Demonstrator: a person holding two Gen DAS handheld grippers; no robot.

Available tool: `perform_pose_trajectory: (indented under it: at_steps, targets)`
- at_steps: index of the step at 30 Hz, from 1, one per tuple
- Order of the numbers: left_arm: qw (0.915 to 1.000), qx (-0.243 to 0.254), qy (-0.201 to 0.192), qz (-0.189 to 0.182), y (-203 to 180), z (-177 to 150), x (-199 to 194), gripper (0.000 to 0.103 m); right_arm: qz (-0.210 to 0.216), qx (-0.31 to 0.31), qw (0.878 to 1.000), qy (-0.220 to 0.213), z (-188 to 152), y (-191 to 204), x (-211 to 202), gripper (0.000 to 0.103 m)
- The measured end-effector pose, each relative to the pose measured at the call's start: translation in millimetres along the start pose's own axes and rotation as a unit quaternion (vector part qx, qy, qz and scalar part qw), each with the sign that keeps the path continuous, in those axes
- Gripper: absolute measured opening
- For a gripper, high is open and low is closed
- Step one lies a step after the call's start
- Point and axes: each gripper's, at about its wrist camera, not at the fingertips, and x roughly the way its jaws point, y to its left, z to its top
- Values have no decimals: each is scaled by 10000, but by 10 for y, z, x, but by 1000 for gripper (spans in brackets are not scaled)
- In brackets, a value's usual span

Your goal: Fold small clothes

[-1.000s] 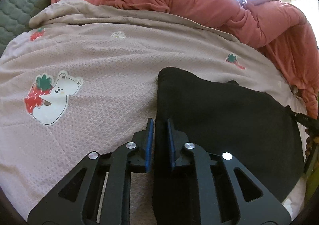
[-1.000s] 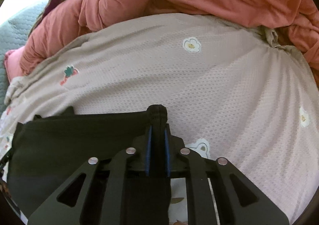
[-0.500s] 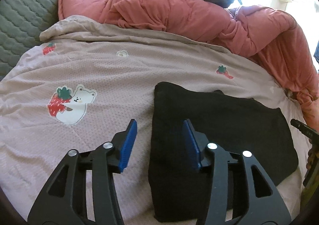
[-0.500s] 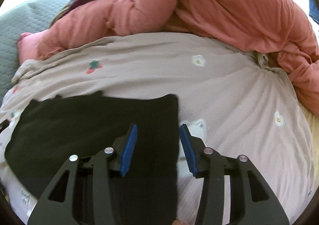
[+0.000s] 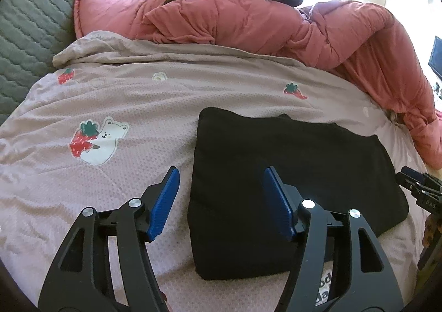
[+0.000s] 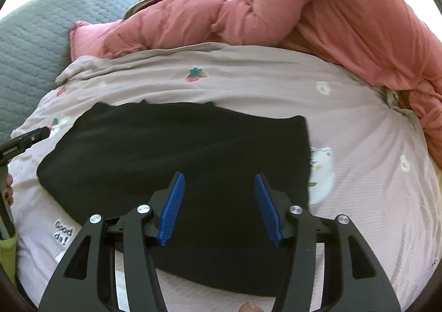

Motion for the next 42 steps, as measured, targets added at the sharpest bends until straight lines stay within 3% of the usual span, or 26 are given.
perform_pose_trajectory:
  at_steps: [9,16,20,27,29,38,42]
  targets:
    - [9996,252,117,23,-156,-104,19,56,165,-301,9994,47,-15,216,-33,52]
    - [9968,380,691,118,-221,-339,246,56,143,-354,9992,141,-71,232,-58,52]
    - [9967,296,747,80,-180,-409,273,56,120,-337,9993,143,-89,189,-68,52]
    - [9970,154,754,-24,-111,-441,243,58,-434,13,9952,881,-372,-152,181,56]
    - [9970,116,760,-40,-94,-452,234,59,-283,327,9956,826,-430,-279,142,56]
    - [9972,17,745,-3,-36,-484,121,64,-336,359,9957,783,-506,-267,-33,60]
    - [9978,-32,663,79,-20,-459,30,72,-195,329,9978,545,-500,-165,-197,64]
